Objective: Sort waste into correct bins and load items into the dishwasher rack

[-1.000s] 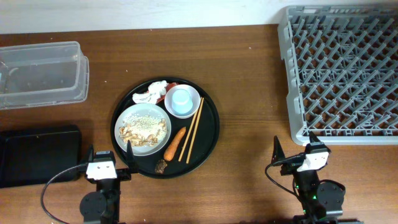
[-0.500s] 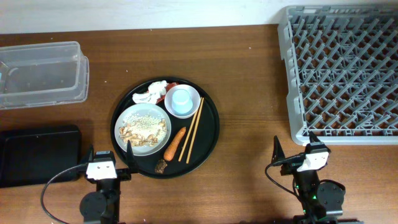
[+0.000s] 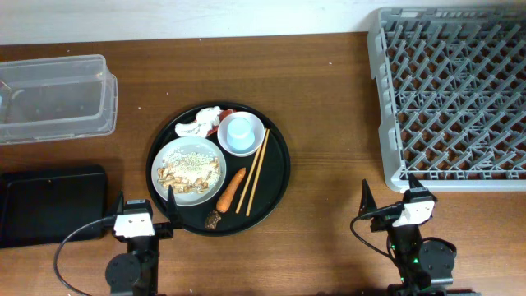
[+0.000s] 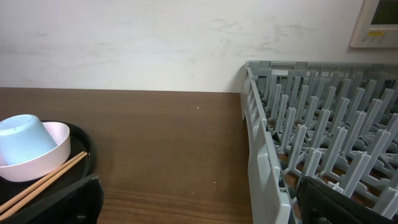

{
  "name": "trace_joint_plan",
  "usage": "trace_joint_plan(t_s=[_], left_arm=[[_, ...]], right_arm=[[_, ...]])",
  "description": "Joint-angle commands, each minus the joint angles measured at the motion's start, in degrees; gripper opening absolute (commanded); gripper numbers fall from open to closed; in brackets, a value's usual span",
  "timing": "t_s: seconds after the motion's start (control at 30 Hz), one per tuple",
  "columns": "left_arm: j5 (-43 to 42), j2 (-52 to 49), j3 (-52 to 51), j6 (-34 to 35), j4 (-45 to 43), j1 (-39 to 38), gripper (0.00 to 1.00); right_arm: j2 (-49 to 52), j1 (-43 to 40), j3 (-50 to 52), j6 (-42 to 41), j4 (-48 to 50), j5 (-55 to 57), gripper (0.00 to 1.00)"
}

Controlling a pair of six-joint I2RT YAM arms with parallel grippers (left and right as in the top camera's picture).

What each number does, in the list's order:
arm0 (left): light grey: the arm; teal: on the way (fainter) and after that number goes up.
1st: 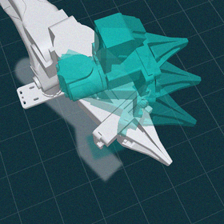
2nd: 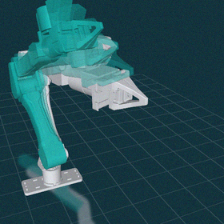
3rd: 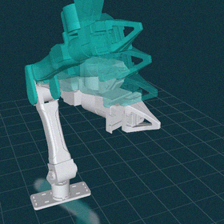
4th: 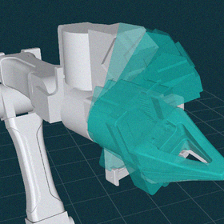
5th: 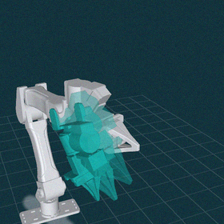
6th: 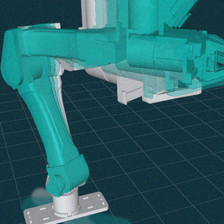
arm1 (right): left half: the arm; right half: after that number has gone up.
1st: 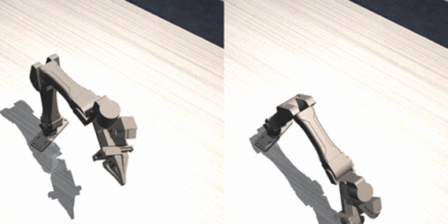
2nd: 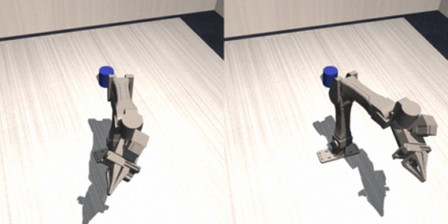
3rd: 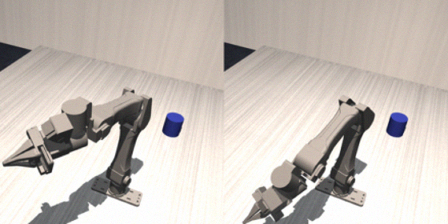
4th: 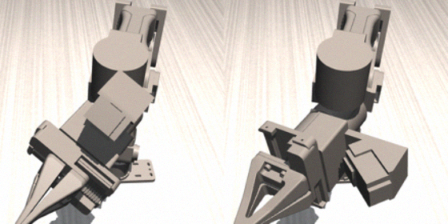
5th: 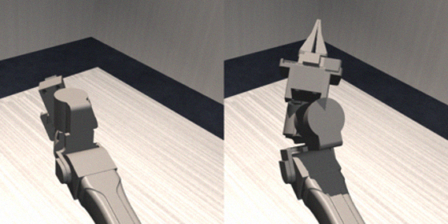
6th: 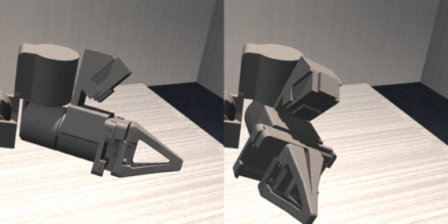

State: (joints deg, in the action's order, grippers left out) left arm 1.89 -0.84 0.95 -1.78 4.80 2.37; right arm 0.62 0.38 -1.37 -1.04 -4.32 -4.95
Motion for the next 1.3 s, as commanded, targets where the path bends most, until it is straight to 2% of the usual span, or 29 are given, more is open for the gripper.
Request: trace_joint_plan(t_s=[0.0, 0.07, 0.13, 0.23, 0.3, 0.47, 0.57, 0.67, 0.73, 0.8, 0.87, 0.93, 0.97, 1.03, 1.1, 1.17, 1.27], left_arm=[[-2.29, 0.48, -0.42, 0.39, -0.22, 0.15, 0.99], [-16.35, 0.48, -0.42, 5.03, -2.14, 0.02, 0.99], [-25.24, 0.48, -0.42, 5.01, -4.7, 0.02, 0.99], [-33.86, 0.48, -0.42, 5.03, -10.23, 0.02, 0.99], [-37.11, 0.48, 0.33, 5.49, -11.61, 0.02, 0.99], [-36.22, -3.41, 6.56, 5.35, -8.35, 0.04, 0.99], [-34.88, -14.49, 16.06, 4.74, -2.1, 0.02, 0.99], [-35.63, -30.84, 29.62, 4.74, 6.93, 0.02, 0.99], [-40.98, -39.87, 37.44, 4.81, 10.99, 0.02, 0.99], [-48.96, -47.47, 42.51, 4.79, 11.37, 0.02, 0.99], [-51.69, -52.65, 45.51, 5.16, 12.44, 0.02, 0.99], [-49.51, -56.74, 48.02, 6.1, 16.9, -0.5, 0.99], [-44.52, -58.93, 49.64, 6.27, 20.46, -1.86, 0.99], [-29.51, -62.42, 53.44, 6.32, 28.35, -7.08, 0.99], [-15.02, -64.89, 56.85, 9.6, 33.83, -12.57, 0.99], [-8.31, -66.18, 57.86, 10.12, 34.05, -16.55, 0.99], [-8.2, -67.8, 57.83, 10.1, 31.41, -20.48, 0.99]], right_arm=[[-0.42, -0.42, 1.05, 0.39, 0.17, 0.52, 0.98], [-0.42, -0.42, 1.05, 0.39, 0.17, 0.52, 0.98], [-0.44, -0.42, 1.05, 0.39, 0.17, 0.52, 0.98], [-0.42, -0.42, 1.05, 0.39, 0.17, 0.52, 0.98], [-0.42, -0.42, 1.05, 0.39, 0.17, 0.52, 0.98], [-0.44, -0.42, 1.05, 0.39, 0.17, 0.52, 0.98], [-0.42, -0.42, 1.05, 0.39, 0.17, 0.52, 0.98], [-0.44, -0.42, 1.05, 0.39, 0.17, 0.52, 0.98], [-0.42, -0.42, 1.05, 0.39, 0.17, 0.52, 0.98], [-0.44, -0.42, 1.05, 0.39, 0.17, 0.52, 0.98], [-0.44, -0.42, 1.05, 0.39, 0.17, 0.52, 0.98], [-0.44, -0.42, 1.05, 0.39, 0.17, 0.52, 0.98], [-0.44, -0.42, 1.05, 0.39, 0.17, 0.52, 0.98], [-0.44, -0.42, 1.05, 0.39, 0.17, 0.52, 0.98], [-0.42, -0.42, 1.05, 0.39, 0.17, 0.52, 0.98], [-0.44, -0.42, 1.05, 0.39, 0.17, 0.52, 0.98], [-0.42, -0.42, 1.05, 0.39, 0.17, 0.52, 0.98]])
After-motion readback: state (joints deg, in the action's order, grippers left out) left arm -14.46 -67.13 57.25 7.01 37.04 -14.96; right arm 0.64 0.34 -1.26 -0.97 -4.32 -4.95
